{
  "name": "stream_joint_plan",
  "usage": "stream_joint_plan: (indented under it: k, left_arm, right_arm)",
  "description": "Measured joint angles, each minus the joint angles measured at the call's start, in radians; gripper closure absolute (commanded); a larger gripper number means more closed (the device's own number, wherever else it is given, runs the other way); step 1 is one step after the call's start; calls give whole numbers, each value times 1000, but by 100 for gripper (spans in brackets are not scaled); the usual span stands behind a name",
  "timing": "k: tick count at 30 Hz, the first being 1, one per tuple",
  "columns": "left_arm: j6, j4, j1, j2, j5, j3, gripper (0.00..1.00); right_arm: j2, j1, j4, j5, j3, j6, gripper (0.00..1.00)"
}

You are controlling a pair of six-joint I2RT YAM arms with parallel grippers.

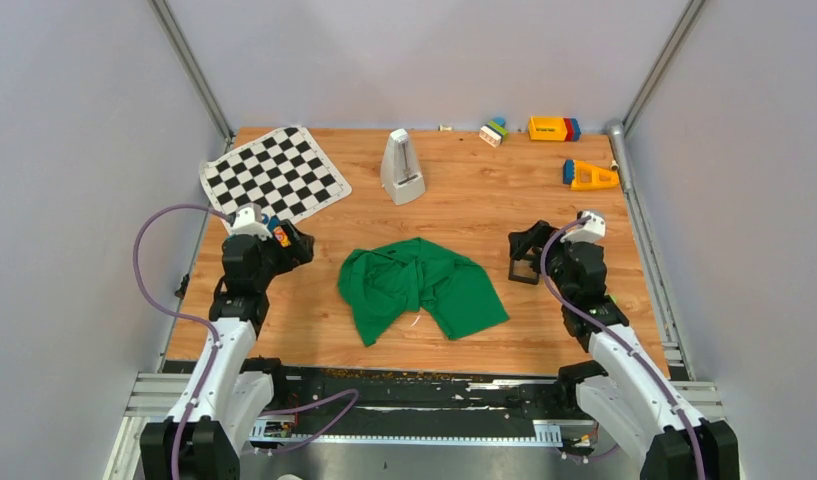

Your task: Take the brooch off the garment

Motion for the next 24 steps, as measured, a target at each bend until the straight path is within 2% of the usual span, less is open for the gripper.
stream_joint_plan:
  k: [4, 7, 10, 14, 18, 22, 24]
  left_arm:
    - [-42, 77, 0, 47, 8, -28, 1]
    - [-45, 92, 0, 101, 39, -35, 7]
    - [-46, 121, -10, 105, 63, -45, 12]
    - [-10, 135, -145, 93, 37, -39, 16]
    - [53, 139, -319, 146, 26, -4, 19]
    - [92, 141, -360, 278, 26, 53, 21]
    - [103, 132, -361, 344, 26, 81, 21]
  right_arm:
    - [90, 0, 6, -40, 1, 0, 0]
    - [169, 5, 5, -78, 9, 0, 2]
    - [244, 36, -1, -87, 32, 0, 12]
    - [369, 105, -14, -79, 101, -2, 26]
    - [507, 158, -24, -82, 181, -10, 29]
    - [618, 186, -45, -101, 239, -25, 34]
    - [673, 197, -58, -110, 269, -35, 40]
